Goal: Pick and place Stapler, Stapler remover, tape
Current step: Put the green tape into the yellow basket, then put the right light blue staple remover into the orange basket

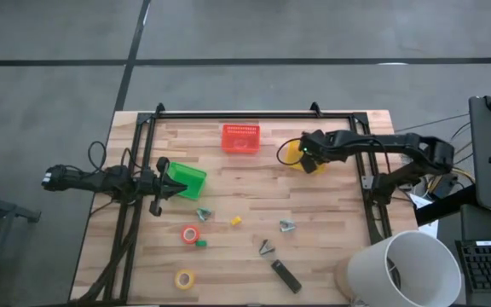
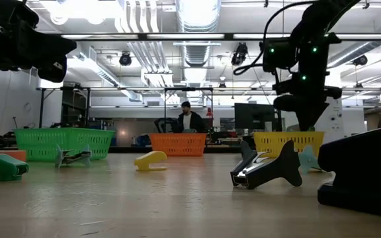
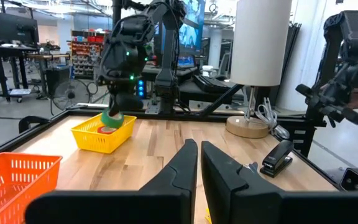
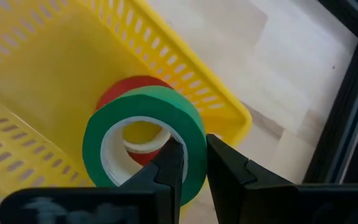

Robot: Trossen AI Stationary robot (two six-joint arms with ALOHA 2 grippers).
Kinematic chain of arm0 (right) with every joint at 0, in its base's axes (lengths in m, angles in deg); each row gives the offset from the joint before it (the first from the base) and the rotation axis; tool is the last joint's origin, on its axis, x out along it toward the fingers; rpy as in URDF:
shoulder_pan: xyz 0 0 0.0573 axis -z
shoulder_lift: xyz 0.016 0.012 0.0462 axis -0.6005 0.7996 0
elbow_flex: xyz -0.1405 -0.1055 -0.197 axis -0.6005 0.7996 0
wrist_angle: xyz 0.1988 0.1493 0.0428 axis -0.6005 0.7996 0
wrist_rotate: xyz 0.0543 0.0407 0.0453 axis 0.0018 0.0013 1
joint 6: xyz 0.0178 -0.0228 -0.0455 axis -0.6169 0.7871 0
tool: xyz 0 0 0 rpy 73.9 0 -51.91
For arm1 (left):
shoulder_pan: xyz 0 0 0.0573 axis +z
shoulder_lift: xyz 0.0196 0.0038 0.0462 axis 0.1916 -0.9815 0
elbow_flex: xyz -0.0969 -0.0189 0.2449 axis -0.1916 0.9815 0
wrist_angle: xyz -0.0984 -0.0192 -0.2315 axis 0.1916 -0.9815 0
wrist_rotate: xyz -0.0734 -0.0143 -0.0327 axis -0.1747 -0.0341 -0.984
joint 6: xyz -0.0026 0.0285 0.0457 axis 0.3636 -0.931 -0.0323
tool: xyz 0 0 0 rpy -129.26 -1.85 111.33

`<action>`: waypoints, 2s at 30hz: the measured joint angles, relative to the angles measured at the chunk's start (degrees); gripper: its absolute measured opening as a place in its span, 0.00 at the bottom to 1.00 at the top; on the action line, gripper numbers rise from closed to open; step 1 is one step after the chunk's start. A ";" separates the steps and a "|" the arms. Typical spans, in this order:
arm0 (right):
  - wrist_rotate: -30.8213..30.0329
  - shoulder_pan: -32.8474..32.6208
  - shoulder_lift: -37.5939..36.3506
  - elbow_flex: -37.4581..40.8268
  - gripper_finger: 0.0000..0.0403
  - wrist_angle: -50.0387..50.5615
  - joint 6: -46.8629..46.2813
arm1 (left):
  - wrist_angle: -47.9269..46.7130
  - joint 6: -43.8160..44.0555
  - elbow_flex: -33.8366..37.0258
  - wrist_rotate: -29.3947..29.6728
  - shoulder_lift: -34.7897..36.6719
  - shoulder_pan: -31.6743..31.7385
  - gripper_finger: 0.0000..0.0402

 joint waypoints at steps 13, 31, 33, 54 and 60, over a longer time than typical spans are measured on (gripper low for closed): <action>-1.33 -0.04 3.79 -0.04 0.13 -0.51 0.94 | 0.00 -0.02 0.00 -0.02 0.00 0.00 0.06; -0.93 -0.48 2.33 0.02 0.46 -0.62 0.71 | -0.02 -0.01 0.00 -0.01 0.01 -0.02 0.06; -0.25 -1.16 1.28 -0.04 0.48 -0.65 0.61 | -0.02 -0.02 0.00 -0.02 0.00 0.00 0.06; 11.56 -30.35 -3.69 -2.96 0.47 -23.37 14.39 | -0.02 0.00 0.00 0.00 0.02 -0.02 0.06; 11.52 -36.72 2.50 -2.01 0.45 -25.72 17.59 | -0.02 -0.02 0.00 -0.01 0.02 -0.02 0.06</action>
